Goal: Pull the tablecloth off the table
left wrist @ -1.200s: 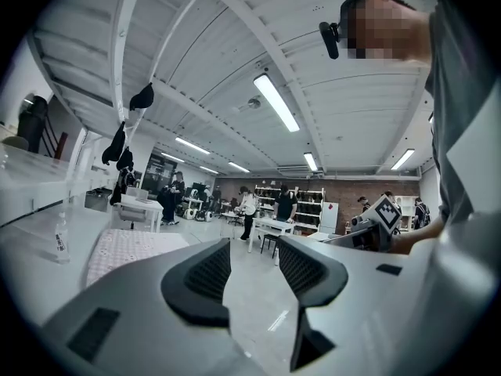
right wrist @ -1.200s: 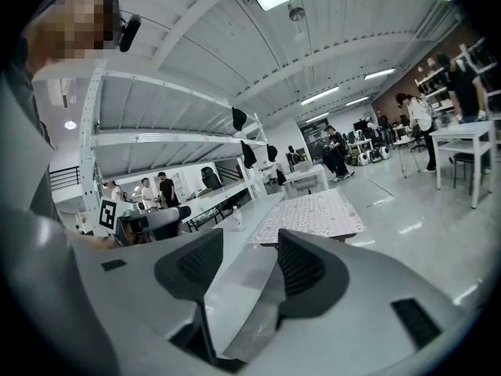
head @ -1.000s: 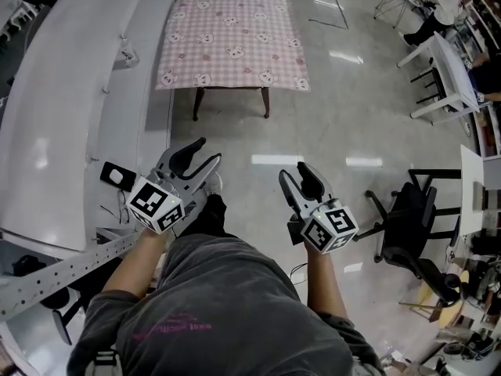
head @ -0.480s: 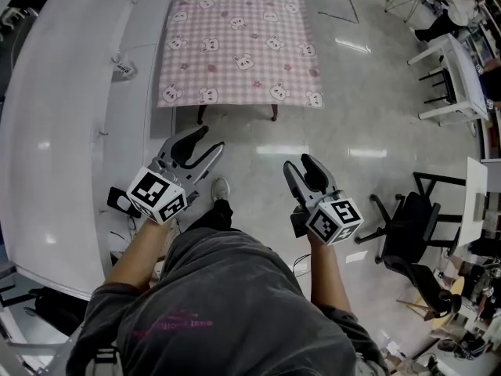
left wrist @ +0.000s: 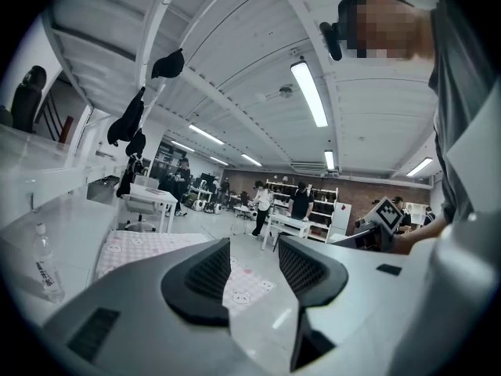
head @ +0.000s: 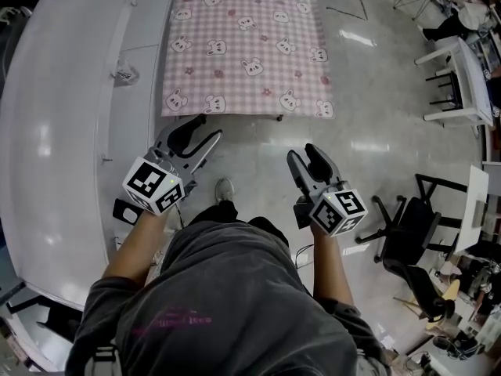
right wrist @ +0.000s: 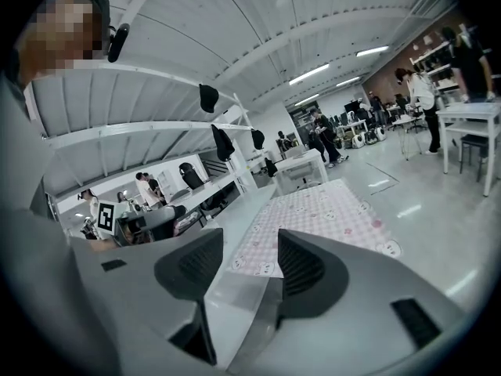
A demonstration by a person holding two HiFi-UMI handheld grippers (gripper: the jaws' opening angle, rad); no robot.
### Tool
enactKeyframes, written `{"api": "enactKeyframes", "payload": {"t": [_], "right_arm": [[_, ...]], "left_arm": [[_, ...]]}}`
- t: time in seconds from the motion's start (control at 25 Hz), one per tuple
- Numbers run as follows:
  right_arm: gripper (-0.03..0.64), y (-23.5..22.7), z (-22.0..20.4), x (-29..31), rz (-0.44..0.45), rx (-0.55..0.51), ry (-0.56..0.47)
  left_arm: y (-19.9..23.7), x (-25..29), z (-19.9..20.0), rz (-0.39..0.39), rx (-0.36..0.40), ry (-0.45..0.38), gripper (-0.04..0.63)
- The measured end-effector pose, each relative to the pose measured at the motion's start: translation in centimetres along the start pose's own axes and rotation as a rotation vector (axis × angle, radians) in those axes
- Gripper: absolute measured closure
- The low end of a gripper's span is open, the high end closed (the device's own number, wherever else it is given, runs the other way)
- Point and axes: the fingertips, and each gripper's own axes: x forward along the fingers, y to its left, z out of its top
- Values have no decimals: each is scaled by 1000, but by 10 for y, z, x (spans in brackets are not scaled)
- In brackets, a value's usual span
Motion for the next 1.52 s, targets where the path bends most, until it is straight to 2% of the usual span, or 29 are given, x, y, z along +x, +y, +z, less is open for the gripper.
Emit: {"api": "enactKeyframes", "payload": {"t": [0.2, 0.44, 0.76, 1.16, 1.52], "right_arm": [[405, -5, 12, 17, -2, 21, 9], [405, -15, 12, 48, -5, 26, 33], [405, -48, -5, 86, -21, 62, 85], [405, -123, -60, 142, -28, 171, 226], [405, -173, -114, 173, -60, 223, 347]], "left_arm": [[13, 8, 8, 3, -10, 9, 405], [38, 17, 0, 20, -32, 8, 403], [69, 34, -32, 59, -76, 60, 405], [111, 84, -108, 143, -173, 169, 405], [141, 104, -181, 212, -240, 269, 405]]}}
